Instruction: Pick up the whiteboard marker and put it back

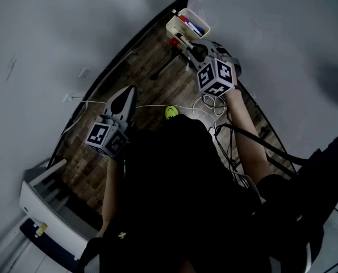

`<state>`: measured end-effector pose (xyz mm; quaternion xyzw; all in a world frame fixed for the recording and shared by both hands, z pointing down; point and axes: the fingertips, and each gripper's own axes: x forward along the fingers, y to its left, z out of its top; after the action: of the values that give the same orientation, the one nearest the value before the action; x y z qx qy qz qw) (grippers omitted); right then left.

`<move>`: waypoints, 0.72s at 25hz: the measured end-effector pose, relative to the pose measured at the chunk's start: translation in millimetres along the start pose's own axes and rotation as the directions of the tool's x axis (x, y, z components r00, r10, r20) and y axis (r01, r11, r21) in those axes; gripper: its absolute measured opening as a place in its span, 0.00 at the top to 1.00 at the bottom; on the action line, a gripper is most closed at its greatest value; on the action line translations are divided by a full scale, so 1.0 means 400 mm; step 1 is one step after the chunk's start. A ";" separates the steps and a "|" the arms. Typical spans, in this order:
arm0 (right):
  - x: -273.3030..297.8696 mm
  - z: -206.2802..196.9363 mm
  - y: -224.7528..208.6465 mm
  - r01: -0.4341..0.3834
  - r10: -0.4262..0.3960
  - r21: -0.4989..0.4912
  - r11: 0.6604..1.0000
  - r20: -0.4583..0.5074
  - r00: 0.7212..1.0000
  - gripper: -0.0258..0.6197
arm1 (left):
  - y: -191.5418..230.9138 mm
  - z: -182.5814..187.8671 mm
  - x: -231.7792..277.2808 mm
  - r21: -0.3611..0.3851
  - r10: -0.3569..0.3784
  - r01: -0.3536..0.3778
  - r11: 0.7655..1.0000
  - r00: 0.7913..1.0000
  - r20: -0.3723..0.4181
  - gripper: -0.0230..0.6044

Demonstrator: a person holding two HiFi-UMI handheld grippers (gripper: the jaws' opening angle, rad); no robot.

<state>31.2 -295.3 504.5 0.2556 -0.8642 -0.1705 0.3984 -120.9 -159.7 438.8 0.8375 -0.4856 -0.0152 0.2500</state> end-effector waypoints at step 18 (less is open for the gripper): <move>-0.079 0.041 -0.037 0.058 -0.062 0.072 0.996 0.057 0.996 0.84 | -0.031 0.003 0.024 0.014 -0.053 0.053 0.998 0.999 0.000 0.91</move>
<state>40.5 -287.8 467.9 0.2903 -0.8729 -0.1595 0.3582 -106.1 -163.2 434.3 0.8519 -0.4634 -0.0185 0.2434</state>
